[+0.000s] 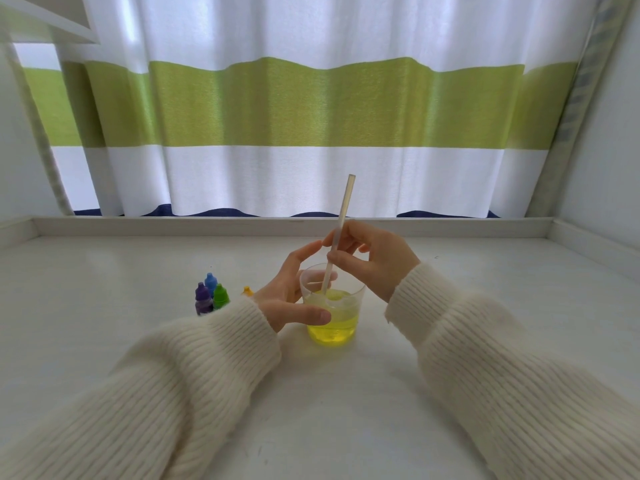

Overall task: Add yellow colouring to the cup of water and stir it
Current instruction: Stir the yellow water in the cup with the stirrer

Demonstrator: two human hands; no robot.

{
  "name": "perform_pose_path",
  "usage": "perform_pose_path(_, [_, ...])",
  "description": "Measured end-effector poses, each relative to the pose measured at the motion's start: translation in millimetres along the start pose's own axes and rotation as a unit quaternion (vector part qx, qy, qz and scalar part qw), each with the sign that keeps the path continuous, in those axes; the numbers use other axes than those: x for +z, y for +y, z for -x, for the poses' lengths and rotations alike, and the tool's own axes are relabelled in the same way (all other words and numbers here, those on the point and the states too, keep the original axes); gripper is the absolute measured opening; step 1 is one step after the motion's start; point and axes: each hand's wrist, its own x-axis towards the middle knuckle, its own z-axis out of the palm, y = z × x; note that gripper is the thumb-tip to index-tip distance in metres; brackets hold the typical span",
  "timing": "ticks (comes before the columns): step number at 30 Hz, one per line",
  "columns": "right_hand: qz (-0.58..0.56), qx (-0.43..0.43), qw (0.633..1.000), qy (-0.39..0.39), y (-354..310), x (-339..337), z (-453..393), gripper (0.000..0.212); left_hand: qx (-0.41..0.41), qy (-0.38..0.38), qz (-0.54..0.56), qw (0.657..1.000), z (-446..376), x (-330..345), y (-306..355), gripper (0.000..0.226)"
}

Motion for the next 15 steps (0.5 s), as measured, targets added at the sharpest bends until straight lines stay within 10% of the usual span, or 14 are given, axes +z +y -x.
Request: perform_pose_path(15, [0.035, 0.023, 0.999, 0.021, 0.0, -3.6, 1.7, 0.006, 0.001, 0.009, 0.013, 1.000, 2.2, 1.7, 0.4, 0.093])
